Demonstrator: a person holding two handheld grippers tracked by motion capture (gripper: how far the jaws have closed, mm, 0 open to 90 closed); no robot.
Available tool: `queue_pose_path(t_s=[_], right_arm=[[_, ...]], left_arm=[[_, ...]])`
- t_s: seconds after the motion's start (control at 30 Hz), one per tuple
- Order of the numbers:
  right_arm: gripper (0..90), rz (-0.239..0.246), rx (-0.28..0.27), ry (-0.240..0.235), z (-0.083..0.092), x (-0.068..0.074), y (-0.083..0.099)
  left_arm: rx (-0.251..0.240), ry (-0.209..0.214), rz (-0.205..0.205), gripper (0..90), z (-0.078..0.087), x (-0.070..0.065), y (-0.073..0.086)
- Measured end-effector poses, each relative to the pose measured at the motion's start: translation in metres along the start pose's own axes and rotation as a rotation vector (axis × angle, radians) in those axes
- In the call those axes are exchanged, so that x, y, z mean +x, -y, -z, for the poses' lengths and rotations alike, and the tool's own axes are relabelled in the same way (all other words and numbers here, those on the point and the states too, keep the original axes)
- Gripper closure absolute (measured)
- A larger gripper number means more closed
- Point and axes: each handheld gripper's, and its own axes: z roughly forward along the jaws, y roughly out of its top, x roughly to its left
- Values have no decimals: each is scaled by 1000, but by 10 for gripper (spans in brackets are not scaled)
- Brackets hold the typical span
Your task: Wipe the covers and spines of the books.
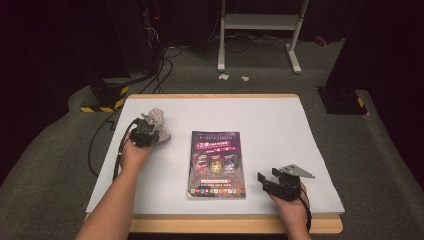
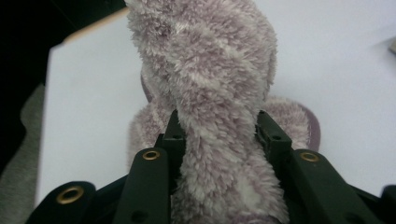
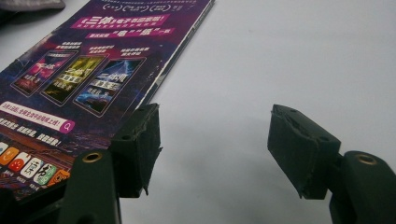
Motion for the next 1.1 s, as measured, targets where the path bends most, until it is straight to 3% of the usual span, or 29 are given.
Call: queue_pose_path(t_s=[0.07, 0.1, 0.17, 0.27, 0.4, 0.47, 0.53, 0.8, 0.87, 0.9, 0.97, 1.1], right_arm=[[343, -1, 1, -1, 0, 0, 0], [344, -3, 1, -1, 0, 0, 0], [343, -1, 1, -2, 0, 0, 0], [344, -3, 2, -3, -1, 0, 0], [343, -4, 3, -5, -1, -1, 0], [343, -3, 1, -5, 0, -1, 0], [343, -3, 2, -5, -1, -1, 0], [339, -1, 7, 0, -1, 0, 0], [337, -2, 13, -2, -1, 0, 0], [335, 0, 17, -3, -2, 0, 0], [331, 4, 22, -1, -3, 0, 0], [322, 2, 27, -6, -3, 0, -1]], left_arm=[[16, 30, 16, 612, -8, -2, 6], [36, 67, 26, 602, -15, -3, 11], [38, 69, 29, 589, -17, -4, 14], [32, 96, 83, 503, -18, 1, 16], [28, 138, 132, 377, -10, 8, 13], [20, 140, 143, 362, -7, 9, 12], [-16, 167, 171, 340, 6, 14, 9], [-60, 232, 162, 308, 30, 13, 12], [-86, 255, 154, 318, 38, 9, 15], [-93, 270, 126, 324, 44, 3, 17], [-116, 284, 108, 345, 50, -3, 19], [-132, 303, 103, 308, 57, -12, 21]])
